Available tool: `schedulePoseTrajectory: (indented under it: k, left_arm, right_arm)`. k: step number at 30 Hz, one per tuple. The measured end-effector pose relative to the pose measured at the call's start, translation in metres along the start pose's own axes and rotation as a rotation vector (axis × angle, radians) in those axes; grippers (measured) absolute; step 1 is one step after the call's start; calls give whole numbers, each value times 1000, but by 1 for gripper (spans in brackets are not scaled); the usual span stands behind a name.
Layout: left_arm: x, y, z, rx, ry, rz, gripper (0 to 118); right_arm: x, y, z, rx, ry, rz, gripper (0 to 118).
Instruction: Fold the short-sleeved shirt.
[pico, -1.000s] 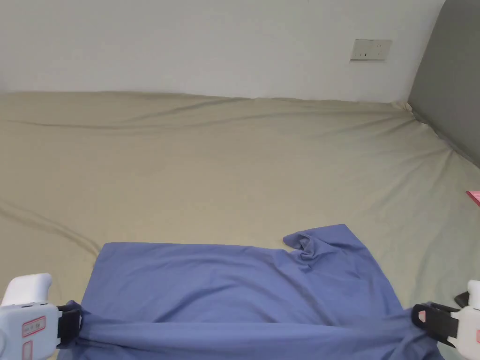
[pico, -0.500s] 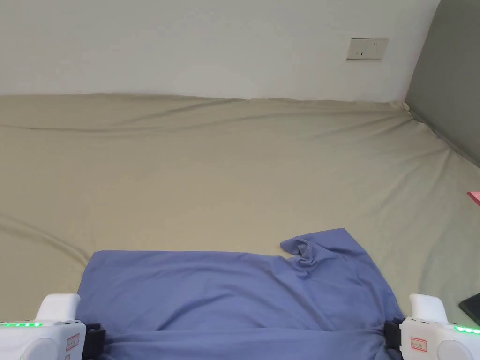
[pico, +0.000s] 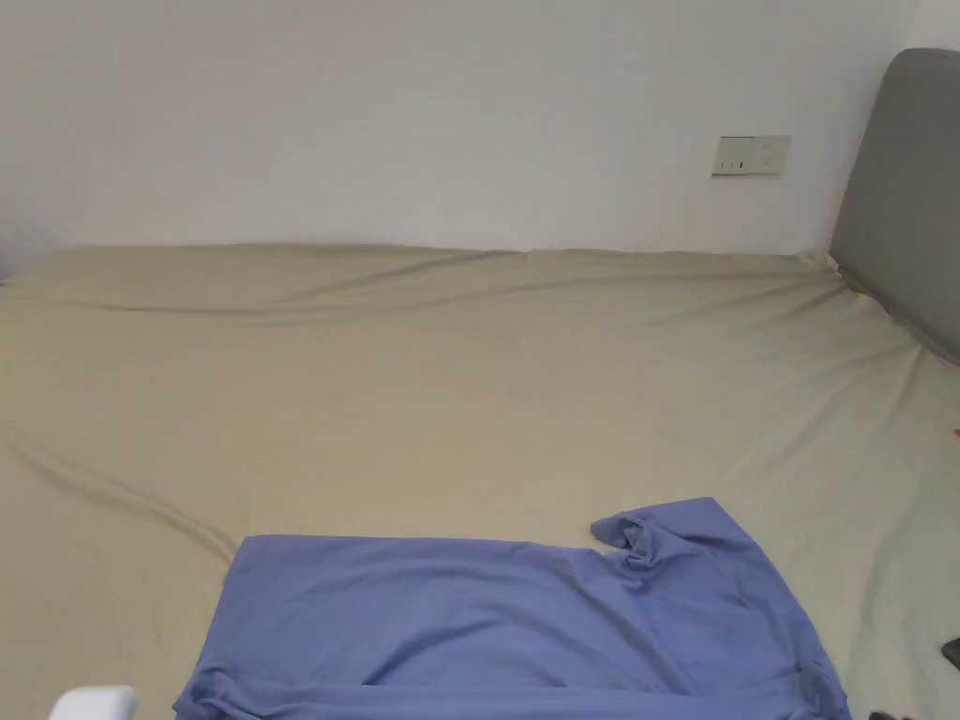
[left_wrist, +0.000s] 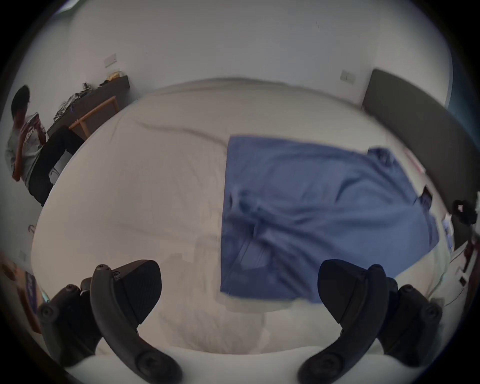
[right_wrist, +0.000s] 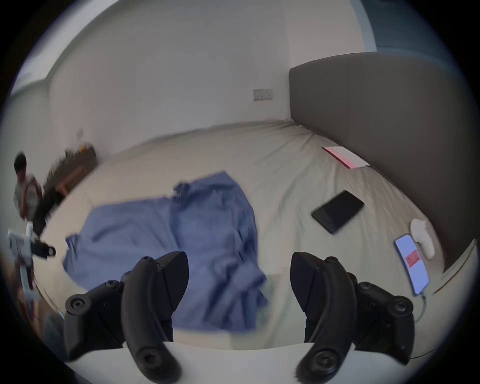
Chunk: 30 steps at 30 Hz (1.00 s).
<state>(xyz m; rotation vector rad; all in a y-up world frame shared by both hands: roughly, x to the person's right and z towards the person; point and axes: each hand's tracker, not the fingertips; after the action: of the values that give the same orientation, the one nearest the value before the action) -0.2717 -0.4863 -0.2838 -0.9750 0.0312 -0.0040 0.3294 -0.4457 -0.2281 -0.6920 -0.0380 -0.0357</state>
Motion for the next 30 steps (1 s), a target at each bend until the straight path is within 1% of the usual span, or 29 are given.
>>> schedulePoseTrajectory:
  k: [1,2,3,4,5,6,7,8,9,10,11,12,14,16,19,20,21,22,23,24,25,26,27,28,29,30]
  left_arm:
    - [2,-3,-13,-27,10,-5,117]
    - [3,-4,-25,-58,1,-2,117]
    - [4,-4,-39,-75,-15,2,117]
    - [5,-3,-51,-85,-34,12,117]
    - [6,-3,-62,-106,-55,41,113]
    - [7,-2,-68,-135,-81,67,109]
    - [7,-3,-72,-147,-101,111,109]
    - [9,-4,-65,-94,-41,116,97]
    - [12,-2,-57,-93,-32,107,75]
    - [13,-2,-47,-59,-34,100,37]
    - [15,0,-34,-8,-33,66,8]
    - [15,1,-30,9,-34,52,8]
    - [16,5,-28,-32,-50,66,8]
    - [13,5,-28,-43,-67,81,8]
    - [9,2,-26,-47,-76,103,8]
    - [10,0,-26,-52,-79,103,8]
    - [10,-3,-27,-55,-76,99,8]
    - [11,-5,-27,-59,-75,94,8]
    - [10,-8,-29,-65,-71,89,8]
    - [12,-11,-29,-72,-68,85,8]
    - [13,-13,-28,-81,-64,82,8]
    - [13,-16,-27,-81,-65,82,7]
    - [12,-17,-26,-79,-66,81,7]
    - [11,-17,-24,-80,-69,79,7]
    - [10,-16,-22,-85,-74,79,7]
    - [8,-14,-20,-88,-79,78,7]
  right_arm:
    - [-3,-12,4,4,-50,41,87]
    - [-6,-23,7,10,-79,73,87]
    - [-6,-30,9,-5,-79,92,87]
    - [-7,-36,7,-45,-65,95,87]
    - [-7,-41,6,-80,-54,88,87]
    - [-7,-45,6,-98,-42,67,87]
    - [-6,-47,5,-100,-40,57,87]
    - [-5,-47,4,-105,-42,55,87]
    - [-6,-47,3,-111,-48,55,87]
    - [-7,-46,2,-120,-50,58,87]
    - [-8,-43,0,-127,-48,67,87]
    - [-9,-39,-3,-129,-45,79,87]
    - [-14,-30,-12,-142,-38,98,87]
    - [-16,-21,-24,-164,-37,96,87]
    - [-24,-20,-52,-235,-13,26,87]
    - [-25,-25,-64,-287,10,-6,87]
    - [-28,-31,-78,-349,30,-20,87]
    - [-32,-37,-90,-420,9,-6,87]
    - [-37,-44,-99,-445,-21,28,85]
    - [-40,-47,-94,-353,-31,59,85]
    - [-43,-44,-89,-302,-28,83,82]
    - [-44,-42,-86,-341,-12,82,70]
    - [-43,-39,-82,-337,9,71,55]
    - [-38,-40,-75,-329,17,77,29]
    - [-36,-39,-70,-319,59,91,10]
    - [-37,-38,-65,-312,-4,130,10]
